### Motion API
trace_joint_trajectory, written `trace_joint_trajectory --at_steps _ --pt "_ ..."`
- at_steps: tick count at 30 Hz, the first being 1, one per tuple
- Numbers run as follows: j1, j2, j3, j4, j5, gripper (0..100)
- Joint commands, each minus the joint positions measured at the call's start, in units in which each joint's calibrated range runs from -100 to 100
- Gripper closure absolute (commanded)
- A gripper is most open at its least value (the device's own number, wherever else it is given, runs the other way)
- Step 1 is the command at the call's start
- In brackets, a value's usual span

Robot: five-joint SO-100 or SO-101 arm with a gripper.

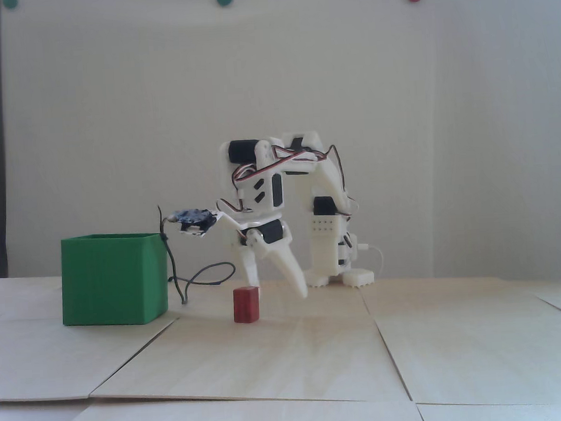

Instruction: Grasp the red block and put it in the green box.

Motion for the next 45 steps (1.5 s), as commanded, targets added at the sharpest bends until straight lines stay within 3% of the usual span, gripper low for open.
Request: trace_joint_trajectory --at_steps 1,31,38,45 --pt "-0.35 -1.31 -1.00 -2.77 0.36 63" --pt "6.08 -1.31 -1.00 0.78 0.31 63" --pt "5.76 -1.31 -1.00 0.61 0.31 81" --pt "5.44 -1.31 -1.00 0.52 0.31 84"
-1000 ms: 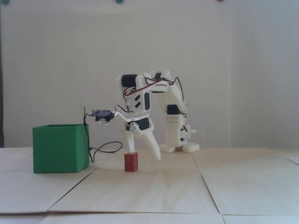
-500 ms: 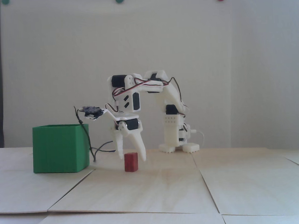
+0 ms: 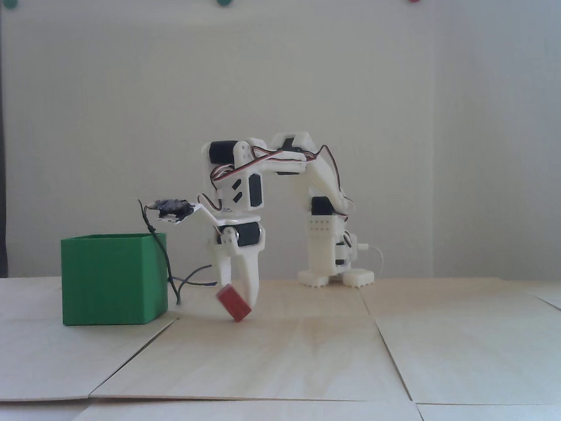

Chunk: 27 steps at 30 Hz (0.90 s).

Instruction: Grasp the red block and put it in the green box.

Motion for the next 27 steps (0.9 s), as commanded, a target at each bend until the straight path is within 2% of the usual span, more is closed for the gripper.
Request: trace_joint_trajectory --at_steps 1,9,13,15,20,27 --pt "0.62 -1.31 -1.00 0.61 0.10 84" --pt "0.70 -1.23 -0.91 0.52 0.10 83" --pt "2.06 -1.23 -1.09 -0.15 -0.21 71" --pt "3.03 -1.47 -1.09 -3.10 -2.45 67" --pt "4.56 -1.23 -1.00 -6.65 -7.81 72" --pt "6.17 -1.31 -1.09 -10.69 -9.42 72"
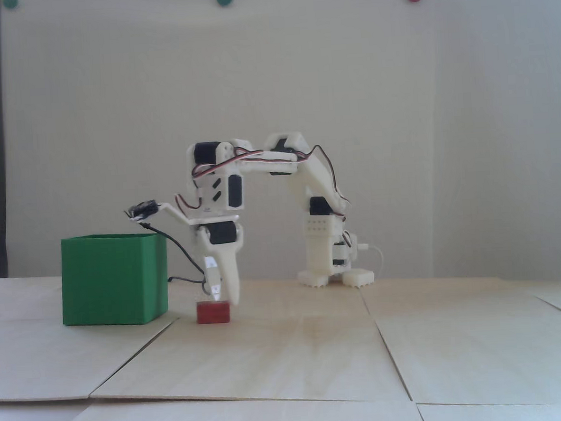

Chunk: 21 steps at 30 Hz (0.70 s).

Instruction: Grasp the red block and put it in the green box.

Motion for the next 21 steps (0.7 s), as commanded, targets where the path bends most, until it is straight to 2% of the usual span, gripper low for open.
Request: trace_joint_trajectory --at_steps 1,4,14,21 --pt "1.74 -1.31 -1.09 -4.89 -0.90 72" --pt "2.54 -1.23 -1.09 -10.45 -0.90 72" --pt "3.10 -1.15 -0.91 -16.10 -0.90 72" --pt "4.39 -1.08 -0.38 -15.09 -0.84 72"
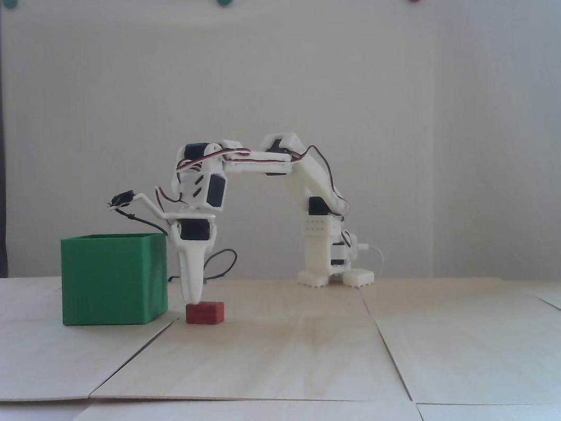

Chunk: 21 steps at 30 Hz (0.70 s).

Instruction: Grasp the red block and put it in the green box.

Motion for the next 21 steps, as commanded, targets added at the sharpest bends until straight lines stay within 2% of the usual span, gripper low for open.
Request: trace_joint_trajectory --at_steps 1,14,21 --pt "1.49 -1.08 -0.29 -0.95 -0.12 72" --pt "1.00 3.58 -0.91 -0.95 0.24 73" --pt "-0.52 3.98 -1.00 -0.95 0.24 87"
